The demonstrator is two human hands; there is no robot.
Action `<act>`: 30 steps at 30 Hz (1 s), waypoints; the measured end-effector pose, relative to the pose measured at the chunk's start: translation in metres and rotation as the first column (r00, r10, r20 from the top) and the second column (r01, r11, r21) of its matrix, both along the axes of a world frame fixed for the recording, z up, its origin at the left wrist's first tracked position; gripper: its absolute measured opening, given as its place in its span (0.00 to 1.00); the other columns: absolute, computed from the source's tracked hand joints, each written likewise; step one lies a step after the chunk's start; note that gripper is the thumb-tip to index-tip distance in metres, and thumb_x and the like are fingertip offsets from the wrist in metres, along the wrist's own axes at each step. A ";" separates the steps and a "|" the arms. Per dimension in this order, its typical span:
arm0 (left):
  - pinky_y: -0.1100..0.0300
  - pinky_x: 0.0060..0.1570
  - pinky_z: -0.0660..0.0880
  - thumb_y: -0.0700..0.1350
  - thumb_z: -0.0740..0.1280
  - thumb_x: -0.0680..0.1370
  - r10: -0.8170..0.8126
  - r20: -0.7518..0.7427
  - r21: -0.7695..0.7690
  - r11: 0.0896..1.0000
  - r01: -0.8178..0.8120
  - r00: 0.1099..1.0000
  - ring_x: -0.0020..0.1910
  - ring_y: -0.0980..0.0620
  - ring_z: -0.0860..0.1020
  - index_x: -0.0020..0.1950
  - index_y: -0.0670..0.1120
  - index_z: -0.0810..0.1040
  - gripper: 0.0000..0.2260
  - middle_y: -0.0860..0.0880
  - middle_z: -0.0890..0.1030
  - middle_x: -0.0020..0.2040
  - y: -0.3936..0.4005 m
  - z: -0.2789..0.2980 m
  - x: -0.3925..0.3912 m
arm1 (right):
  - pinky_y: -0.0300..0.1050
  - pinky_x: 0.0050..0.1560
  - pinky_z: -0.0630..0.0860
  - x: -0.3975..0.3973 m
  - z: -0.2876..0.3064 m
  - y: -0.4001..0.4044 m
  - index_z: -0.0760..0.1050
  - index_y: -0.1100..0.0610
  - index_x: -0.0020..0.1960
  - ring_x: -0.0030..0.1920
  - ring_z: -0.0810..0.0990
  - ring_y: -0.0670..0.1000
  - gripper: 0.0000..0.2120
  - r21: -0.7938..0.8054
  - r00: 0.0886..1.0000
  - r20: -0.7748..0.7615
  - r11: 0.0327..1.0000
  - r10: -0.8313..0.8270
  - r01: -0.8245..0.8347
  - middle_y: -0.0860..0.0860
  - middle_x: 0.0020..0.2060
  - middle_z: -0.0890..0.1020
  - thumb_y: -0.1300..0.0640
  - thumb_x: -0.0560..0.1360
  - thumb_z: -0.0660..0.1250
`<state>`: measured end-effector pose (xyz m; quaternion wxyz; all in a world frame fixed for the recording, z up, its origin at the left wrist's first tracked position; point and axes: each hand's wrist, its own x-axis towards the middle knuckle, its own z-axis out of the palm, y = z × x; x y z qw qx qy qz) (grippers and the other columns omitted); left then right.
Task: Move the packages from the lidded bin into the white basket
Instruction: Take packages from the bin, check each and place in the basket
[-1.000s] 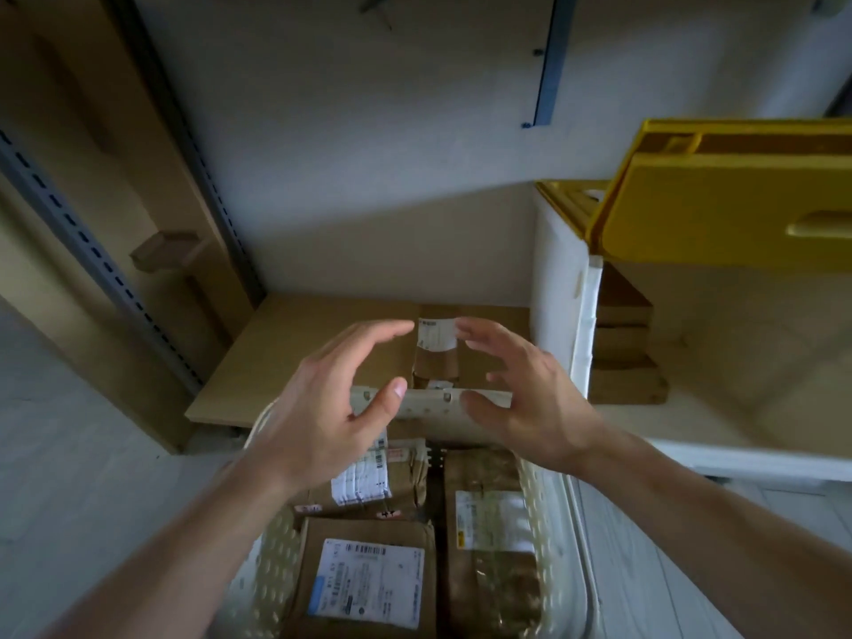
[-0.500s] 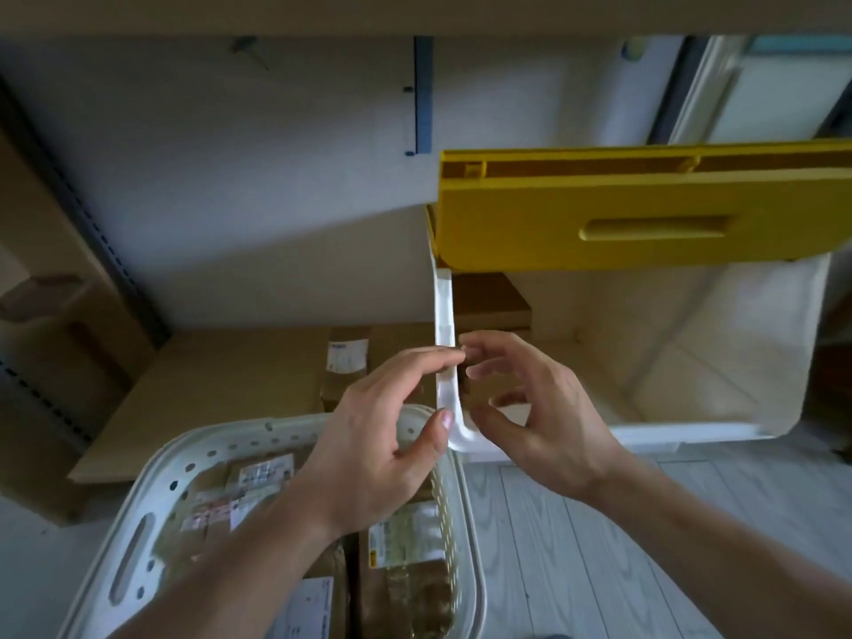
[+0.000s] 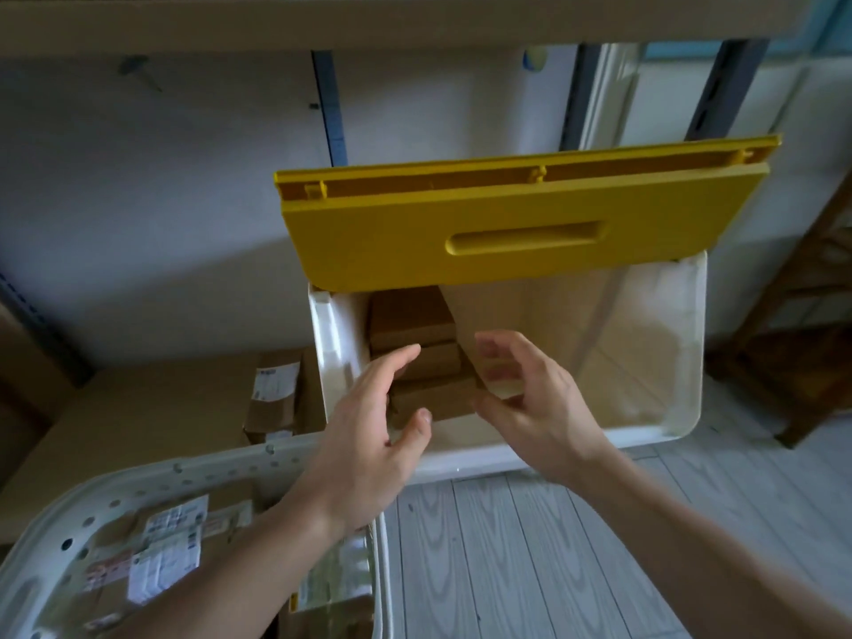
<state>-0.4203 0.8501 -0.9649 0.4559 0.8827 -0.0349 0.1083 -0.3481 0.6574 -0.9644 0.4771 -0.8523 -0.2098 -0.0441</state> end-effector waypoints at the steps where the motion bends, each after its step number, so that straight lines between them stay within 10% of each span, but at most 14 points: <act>1: 0.63 0.74 0.62 0.50 0.65 0.81 0.022 -0.019 -0.001 1.000 -0.022 1.000 0.76 0.67 0.62 0.80 0.57 0.62 0.27 0.63 0.66 0.76 -0.002 -0.003 0.006 | 0.33 0.49 0.76 0.004 -0.002 0.002 0.72 0.50 0.71 0.55 0.79 0.40 0.27 -0.013 1.000 0.001 1.000 -0.011 0.011 0.43 0.59 0.79 0.59 0.73 0.72; 10: 0.46 0.70 0.71 0.45 0.64 0.79 0.395 -0.206 -0.178 0.885 -0.431 0.895 0.71 0.45 0.72 0.80 0.50 0.62 0.28 0.48 0.71 0.74 -0.020 -0.022 0.088 | 0.35 0.51 0.66 0.060 -0.019 0.038 0.70 0.53 0.73 0.62 0.76 0.49 0.26 -0.028 0.986 -0.103 0.991 -0.132 0.129 0.49 0.63 0.79 0.58 0.75 0.69; 14: 0.56 0.54 0.71 0.42 0.65 0.79 0.505 -0.275 -0.174 0.811 -0.559 0.818 0.62 0.40 0.77 0.75 0.46 0.65 0.24 0.42 0.76 0.67 -0.021 -0.027 0.121 | 0.40 0.47 0.70 0.082 -0.028 0.053 0.69 0.54 0.72 0.54 0.77 0.51 0.24 -0.012 0.970 -0.198 0.990 -0.143 0.144 0.53 0.62 0.79 0.60 0.78 0.66; 21: 0.45 0.71 0.67 0.44 0.66 0.79 0.566 -0.341 -0.111 0.769 -0.630 0.751 0.73 0.36 0.69 0.79 0.41 0.59 0.30 0.38 0.69 0.75 -0.023 -0.039 0.158 | 0.53 0.65 0.74 0.112 -0.058 0.073 0.61 0.55 0.78 0.71 0.72 0.60 0.31 0.064 0.929 -0.341 0.982 -0.144 0.176 0.55 0.72 0.72 0.58 0.78 0.67; 30: 0.48 0.68 0.68 0.44 0.64 0.80 0.617 -0.306 -0.134 0.726 -0.675 0.725 0.71 0.37 0.71 0.75 0.40 0.66 0.24 0.38 0.71 0.72 -0.023 -0.041 0.166 | 0.49 0.49 0.78 0.122 -0.065 0.077 0.73 0.52 0.67 0.55 0.80 0.58 0.20 0.129 0.892 -0.422 0.964 -0.160 0.234 0.53 0.56 0.82 0.56 0.74 0.66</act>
